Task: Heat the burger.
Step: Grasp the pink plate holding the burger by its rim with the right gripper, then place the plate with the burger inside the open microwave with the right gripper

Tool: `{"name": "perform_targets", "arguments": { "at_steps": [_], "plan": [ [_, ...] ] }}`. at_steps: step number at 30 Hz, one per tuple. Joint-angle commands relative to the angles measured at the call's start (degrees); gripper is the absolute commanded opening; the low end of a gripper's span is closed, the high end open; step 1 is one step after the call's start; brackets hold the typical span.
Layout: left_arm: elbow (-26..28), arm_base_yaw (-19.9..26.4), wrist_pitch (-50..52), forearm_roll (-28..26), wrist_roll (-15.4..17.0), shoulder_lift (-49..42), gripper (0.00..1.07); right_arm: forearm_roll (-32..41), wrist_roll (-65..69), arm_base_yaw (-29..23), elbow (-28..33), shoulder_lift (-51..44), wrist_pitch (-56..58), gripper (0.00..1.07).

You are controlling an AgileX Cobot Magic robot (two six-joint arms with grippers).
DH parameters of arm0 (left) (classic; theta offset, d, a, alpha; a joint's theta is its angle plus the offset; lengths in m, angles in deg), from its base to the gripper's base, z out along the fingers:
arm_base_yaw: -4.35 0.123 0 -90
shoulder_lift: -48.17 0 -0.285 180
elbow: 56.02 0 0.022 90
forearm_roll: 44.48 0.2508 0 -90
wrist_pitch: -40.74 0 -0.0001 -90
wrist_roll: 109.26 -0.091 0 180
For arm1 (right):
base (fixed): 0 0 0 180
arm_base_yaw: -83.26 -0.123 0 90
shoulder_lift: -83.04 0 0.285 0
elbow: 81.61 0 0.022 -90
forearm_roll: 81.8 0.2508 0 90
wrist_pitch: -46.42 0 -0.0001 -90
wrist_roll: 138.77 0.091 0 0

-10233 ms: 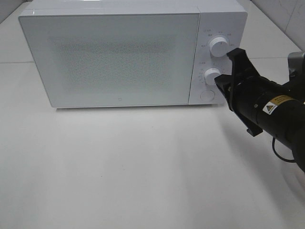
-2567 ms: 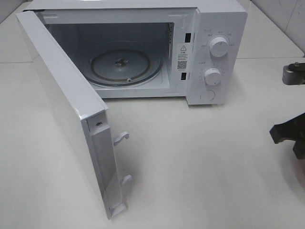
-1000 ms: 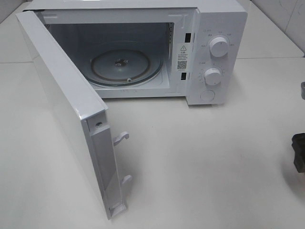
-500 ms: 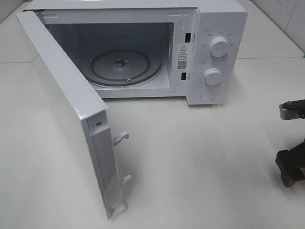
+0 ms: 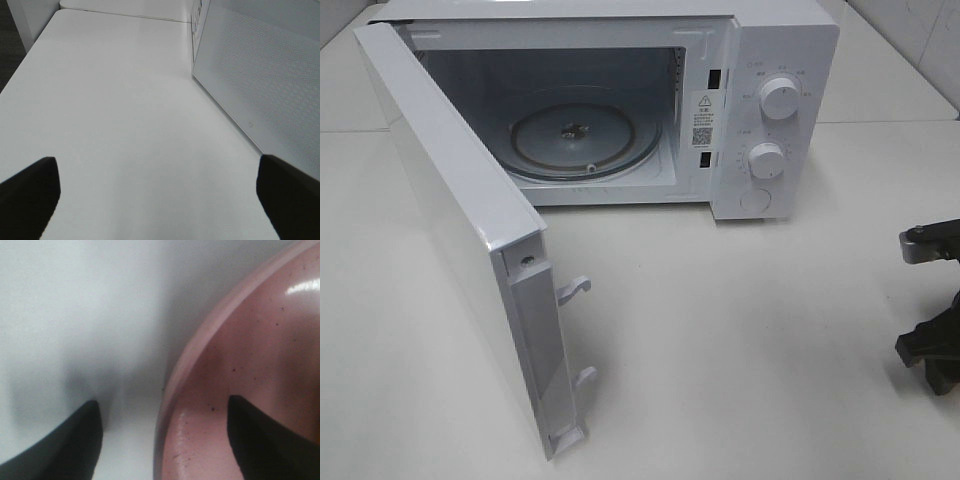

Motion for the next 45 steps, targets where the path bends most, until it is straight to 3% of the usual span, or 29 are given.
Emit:
{"name": "perform_targets", "arguments": {
  "at_steps": [1,3,6,7,8,19,32,45],
  "plan": [
    [-0.1,0.1,1.0,-0.3,0.0,-0.7,1.0,-1.6,1.4,0.2,0.3,0.3,-0.3,0.52],
    [-0.1,0.1,1.0,-0.3,0.0,-0.7,1.0,-3.7,3.0,0.2,0.3,0.3,-0.1,0.25],
    [-0.1,0.1,1.0,-0.3,0.0,-0.7,1.0,-3.9,3.0,0.2,0.3,0.3,0.1,0.18],
    [-0.1,0.1,1.0,-0.3,0.0,-0.7,1.0,-4.0,3.0,0.2,0.3,0.3,0.2,0.04],
    [-0.1,0.1,1.0,-0.3,0.0,-0.7,1.0,-3.8,3.2,0.2,0.3,0.3,0.3,0.0],
    [-0.1,0.1,1.0,-0.3,0.0,-0.7,1.0,-2.5,4.1,0.1,-1.0,-1.0,3.3,0.0],
    [-0.1,0.1,1.0,-0.3,0.0,-0.7,1.0,-12.3,12.8,-7.6,-1.1,-6.2,10.5,0.0],
    [-0.1,0.1,1.0,-0.3,0.0,-0.7,1.0,-16.3,15.9,-10.6,-1.1,-7.0,15.4,0.0]
  ]
}}
